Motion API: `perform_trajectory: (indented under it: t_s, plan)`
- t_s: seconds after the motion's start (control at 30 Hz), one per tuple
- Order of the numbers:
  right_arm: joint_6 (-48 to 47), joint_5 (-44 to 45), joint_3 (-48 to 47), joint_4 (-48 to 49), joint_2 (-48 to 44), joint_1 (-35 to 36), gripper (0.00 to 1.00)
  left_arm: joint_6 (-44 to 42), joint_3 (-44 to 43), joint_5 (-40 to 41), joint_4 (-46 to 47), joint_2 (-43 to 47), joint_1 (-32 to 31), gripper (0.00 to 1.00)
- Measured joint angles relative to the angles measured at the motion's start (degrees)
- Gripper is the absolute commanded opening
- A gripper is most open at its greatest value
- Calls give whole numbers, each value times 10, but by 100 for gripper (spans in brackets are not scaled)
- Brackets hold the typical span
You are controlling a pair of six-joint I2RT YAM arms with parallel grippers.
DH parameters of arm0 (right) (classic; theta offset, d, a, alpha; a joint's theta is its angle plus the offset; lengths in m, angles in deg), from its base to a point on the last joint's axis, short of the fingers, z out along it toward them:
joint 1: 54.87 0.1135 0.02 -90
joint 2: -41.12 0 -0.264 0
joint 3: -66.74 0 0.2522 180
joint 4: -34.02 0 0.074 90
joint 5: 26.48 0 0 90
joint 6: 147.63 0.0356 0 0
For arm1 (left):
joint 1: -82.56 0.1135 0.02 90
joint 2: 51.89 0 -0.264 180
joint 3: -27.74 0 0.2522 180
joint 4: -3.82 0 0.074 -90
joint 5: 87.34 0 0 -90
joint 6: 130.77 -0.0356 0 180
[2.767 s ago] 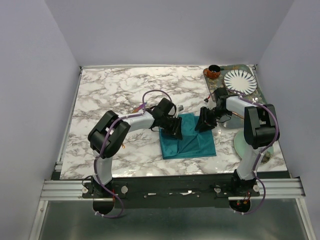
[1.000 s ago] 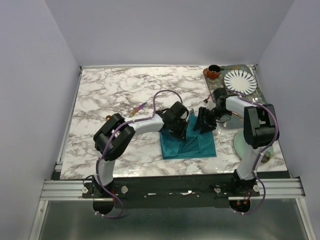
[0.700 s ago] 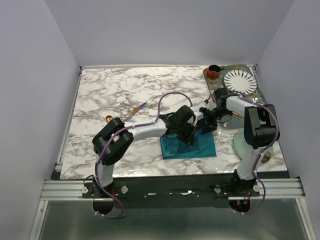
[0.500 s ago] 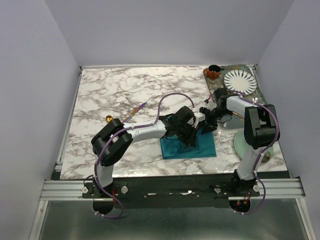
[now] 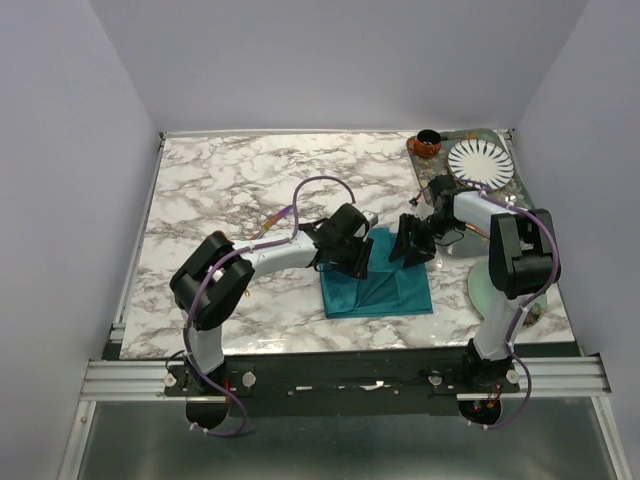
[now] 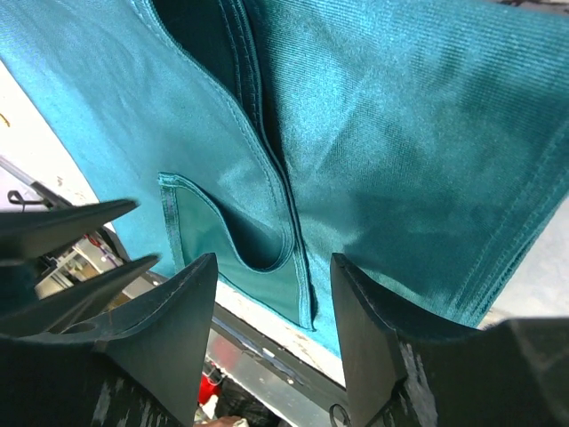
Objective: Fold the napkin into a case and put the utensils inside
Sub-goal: Fold the rectangle-folded napkin at the center of the board.
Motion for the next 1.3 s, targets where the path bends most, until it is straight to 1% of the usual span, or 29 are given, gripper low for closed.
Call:
perform_trajectory:
  t_s: [0.2, 0.3, 0.33, 0.4, 0.43, 0.53, 0.67, 0.87, 0.93, 1.0, 1.1, 1.13, 1.2, 1.23, 1.3]
  plan:
    - [0, 0, 0, -6, -10, 0, 62, 10, -7, 3, -7, -37, -4, 48]
    - [0, 0, 0, -9, -12, 0, 62, 13, -17, 3, -10, -47, -4, 37]
    - [0, 0, 0, -9, -12, -1, 62, 15, -21, 3, -10, -51, -4, 28]
    - [0, 0, 0, -12, -13, -1, 62, 17, -26, 2, -10, -56, -4, 19]
    - [0, 0, 0, -12, -13, -1, 62, 19, -27, 2, -10, -58, -4, 10]
    - [-1, 0, 0, -15, -13, -3, 62, 23, -29, -2, -10, -62, -4, 0]
    - [-4, 0, -2, -22, -13, -11, 62, 23, -34, -8, -10, -63, -7, 0]
    - [-7, 0, -2, -25, -16, -18, 62, 18, -36, -9, -3, -57, -28, 0]
    - [-9, 0, -2, -25, -16, -20, 62, 10, -36, -9, 4, -49, -43, 6]
    - [-10, 0, -2, -26, -16, -22, 62, 2, -36, -11, 11, -43, -56, 10]
    - [-12, 0, -3, -28, -17, -25, 63, -12, -36, -24, 24, -40, -75, 23]
    - [-12, 0, -3, -28, -17, -26, 63, -14, -36, -26, 26, -39, -78, 35]
    - [-14, 0, -3, -28, -18, -27, 63, -24, -36, -35, 31, -39, -86, 45]
    - [-15, 0, -3, -28, -19, -27, 63, -29, -36, -39, 33, -39, -91, 52]
    - [-15, 0, -3, -28, -20, -28, 63, -37, -36, -48, 35, -38, -95, 55]
